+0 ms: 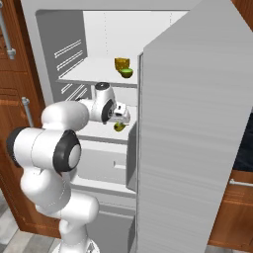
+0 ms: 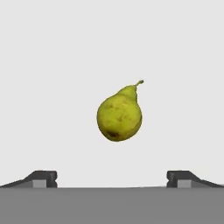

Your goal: Pick up the pear and kiwi from the fridge and place one fruit on each plate on the dining counter.

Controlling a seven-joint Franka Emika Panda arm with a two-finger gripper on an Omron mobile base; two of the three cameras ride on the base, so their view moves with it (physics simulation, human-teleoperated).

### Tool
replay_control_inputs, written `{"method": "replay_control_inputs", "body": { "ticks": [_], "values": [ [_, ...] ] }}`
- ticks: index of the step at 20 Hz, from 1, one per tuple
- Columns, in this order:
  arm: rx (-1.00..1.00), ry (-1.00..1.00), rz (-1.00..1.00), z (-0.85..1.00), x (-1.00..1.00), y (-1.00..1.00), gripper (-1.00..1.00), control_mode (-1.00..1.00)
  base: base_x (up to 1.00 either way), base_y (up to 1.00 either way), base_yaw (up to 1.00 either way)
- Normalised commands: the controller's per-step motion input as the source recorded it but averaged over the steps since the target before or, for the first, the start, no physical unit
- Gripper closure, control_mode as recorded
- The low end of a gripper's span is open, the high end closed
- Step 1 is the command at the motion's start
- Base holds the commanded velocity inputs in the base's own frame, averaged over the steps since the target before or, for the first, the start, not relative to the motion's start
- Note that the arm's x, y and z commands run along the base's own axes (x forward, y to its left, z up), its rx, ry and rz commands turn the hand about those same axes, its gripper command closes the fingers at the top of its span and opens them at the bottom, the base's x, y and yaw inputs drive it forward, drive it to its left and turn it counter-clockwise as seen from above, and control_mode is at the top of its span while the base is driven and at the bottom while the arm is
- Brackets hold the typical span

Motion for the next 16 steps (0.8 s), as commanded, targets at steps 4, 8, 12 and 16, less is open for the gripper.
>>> {"method": "replay_control_inputs", "body": {
  "ticks": [4, 8, 12, 16],
  "values": [
    [0.0, 0.0, 0.0, -0.56, 0.0, -0.09, -1.0, -1.0, 0.0, 0.0, 0.0],
    [0.0, 0.0, 0.0, -0.27, 0.01, -0.04, -1.0, -1.0, 0.0, 0.0, 0.0],
    [0.0, -0.04, 0.0, -0.01, 0.14, 0.0, -1.0, -1.0, 0.0, 0.0, 0.0],
    [0.0, -0.03, 0.0, 0.19, 0.13, 0.0, -1.0, -1.0, 0.0, 0.0, 0.0]
  ]
}}
